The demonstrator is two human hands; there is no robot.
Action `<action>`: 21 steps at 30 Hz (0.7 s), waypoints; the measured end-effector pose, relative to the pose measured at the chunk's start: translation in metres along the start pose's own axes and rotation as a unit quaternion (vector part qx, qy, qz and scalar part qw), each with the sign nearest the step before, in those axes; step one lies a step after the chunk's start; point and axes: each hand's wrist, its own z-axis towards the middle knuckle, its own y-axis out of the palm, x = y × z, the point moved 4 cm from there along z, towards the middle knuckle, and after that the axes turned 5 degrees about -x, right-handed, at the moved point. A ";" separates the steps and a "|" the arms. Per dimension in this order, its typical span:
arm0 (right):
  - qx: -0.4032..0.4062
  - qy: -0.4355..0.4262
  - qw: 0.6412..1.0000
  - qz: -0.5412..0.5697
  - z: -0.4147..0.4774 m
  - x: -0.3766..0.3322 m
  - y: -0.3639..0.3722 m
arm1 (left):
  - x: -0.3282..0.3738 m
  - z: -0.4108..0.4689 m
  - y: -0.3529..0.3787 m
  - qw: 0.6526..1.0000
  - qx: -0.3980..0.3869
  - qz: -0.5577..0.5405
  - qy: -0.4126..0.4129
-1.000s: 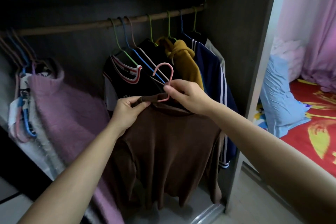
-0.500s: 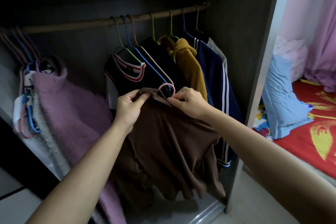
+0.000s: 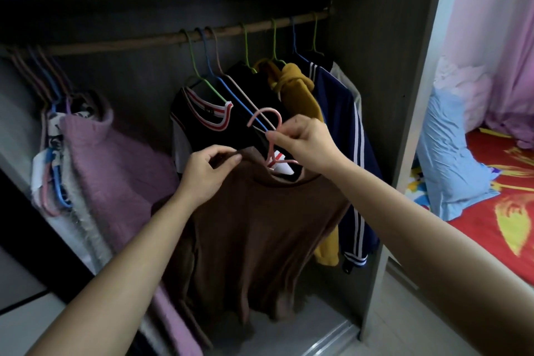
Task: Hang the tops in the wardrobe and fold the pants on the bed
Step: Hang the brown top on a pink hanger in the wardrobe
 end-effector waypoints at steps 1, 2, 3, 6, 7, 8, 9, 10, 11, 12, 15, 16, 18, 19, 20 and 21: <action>0.002 -0.016 1.000 -0.013 0.004 -0.006 -0.001 | 0.000 0.000 -0.003 1.000 -0.009 0.002 -0.003; 0.006 -0.020 1.000 -0.022 0.008 -0.008 -0.002 | -0.001 0.000 -0.006 1.000 -0.015 -0.007 -0.012; 0.013 -0.015 0.999 -0.031 0.011 -0.008 -0.005 | -0.003 -0.001 -0.008 0.999 -0.020 -0.020 -0.022; 0.034 0.010 0.998 -0.058 0.016 0.000 -0.014 | -0.015 -0.009 -0.014 0.997 -0.010 -0.058 -0.054; 0.037 0.006 0.998 -0.058 0.016 0.001 -0.015 | -0.018 -0.012 -0.014 0.996 -0.007 -0.069 -0.062; 0.037 -0.004 0.998 -0.055 0.015 0.000 -0.015 | -0.021 -0.014 -0.012 0.995 -0.015 -0.075 -0.067; 0.033 -0.016 0.998 -0.052 0.015 -0.002 -0.013 | -0.021 -0.015 -0.008 0.995 -0.032 -0.071 -0.065; 0.024 -0.029 0.998 -0.054 0.015 -0.004 -0.010 | -0.018 -0.015 -0.003 0.995 -0.057 -0.051 -0.057; 0.012 -0.042 0.997 -0.058 0.015 -0.007 -0.007 | -0.014 -0.013 0.004 0.995 -0.081 -0.023 -0.047; 0.000 -0.052 0.997 -0.063 0.015 -0.009 -0.003 | -0.009 -0.012 0.010 0.994 -0.101 0.003 -0.041; -0.023 -0.080 0.995 -0.063 0.014 -0.011 0.004 | 0.005 -0.007 0.026 0.993 -0.113 0.005 -0.023; -0.028 -0.083 0.995 -0.055 0.012 -0.009 0.003 | 0.007 -0.006 0.030 0.995 -0.099 -0.012 -0.018; -0.050 -0.052 0.997 -0.038 0.007 0.003 -0.004 | 0.005 -0.007 0.032 0.997 -0.058 -0.053 -0.020; -0.066 -0.021 0.996 -0.048 0.004 0.014 -0.009 | 0.003 -0.007 0.032 0.997 -0.037 -0.063 -0.021; -0.090 0.015 0.993 -0.077 -0.001 0.028 -0.014 | 0.000 -0.006 0.031 0.997 -0.020 -0.066 -0.023; -0.116 0.050 0.985 -0.120 -0.006 0.045 -0.020 | -0.003 -0.006 0.029 0.997 -0.008 -0.065 -0.027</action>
